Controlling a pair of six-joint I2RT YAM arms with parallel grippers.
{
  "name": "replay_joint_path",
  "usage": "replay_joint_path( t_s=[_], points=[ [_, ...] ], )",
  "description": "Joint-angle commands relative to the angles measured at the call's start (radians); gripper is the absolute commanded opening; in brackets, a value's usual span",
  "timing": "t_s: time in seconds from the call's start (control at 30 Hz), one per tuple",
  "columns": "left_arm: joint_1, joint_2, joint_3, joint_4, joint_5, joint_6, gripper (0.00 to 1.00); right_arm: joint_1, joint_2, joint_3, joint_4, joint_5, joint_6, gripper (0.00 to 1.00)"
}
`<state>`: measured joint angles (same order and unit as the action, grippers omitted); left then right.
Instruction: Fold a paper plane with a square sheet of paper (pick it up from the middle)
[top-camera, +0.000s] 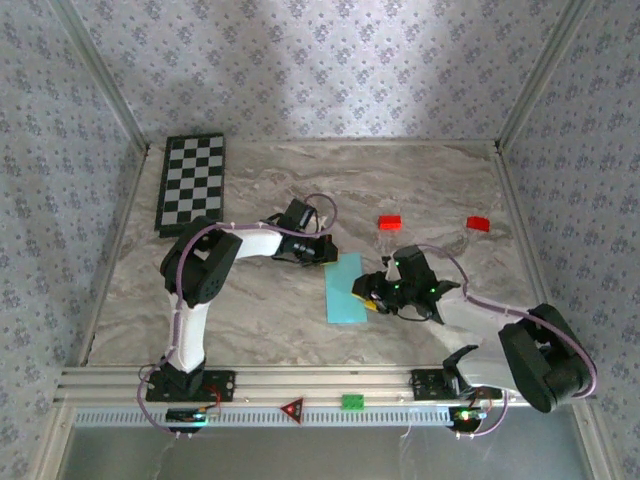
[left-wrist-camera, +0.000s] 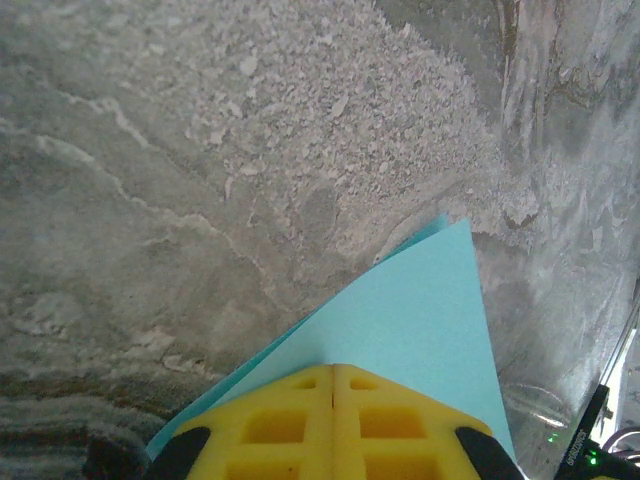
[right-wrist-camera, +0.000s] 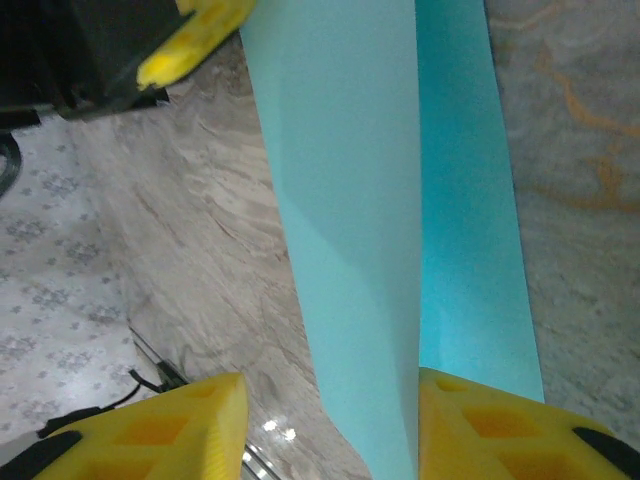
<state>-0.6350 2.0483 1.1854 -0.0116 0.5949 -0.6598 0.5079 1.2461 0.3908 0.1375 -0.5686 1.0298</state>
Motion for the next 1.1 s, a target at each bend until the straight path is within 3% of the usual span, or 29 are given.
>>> replay_joint_path(
  t_s=[0.0,0.17,0.47,1.07],
  points=[
    [-0.002,0.021,-0.014,-0.064,-0.004,0.009,0.01,-0.045,0.047,-0.007,0.100,-0.093,0.019,0.47],
    [-0.003,0.021,-0.018,-0.062,0.000,0.007,0.01,-0.090,0.154,0.031,0.153,-0.196,0.000,0.44],
    [-0.002,0.014,-0.014,-0.062,0.002,0.004,0.02,-0.135,0.194,0.106,-0.019,-0.210,-0.142,0.28],
    [-0.002,-0.002,-0.019,-0.050,0.005,-0.006,0.02,-0.125,0.217,0.081,0.016,-0.232,-0.141,0.28]
  ],
)
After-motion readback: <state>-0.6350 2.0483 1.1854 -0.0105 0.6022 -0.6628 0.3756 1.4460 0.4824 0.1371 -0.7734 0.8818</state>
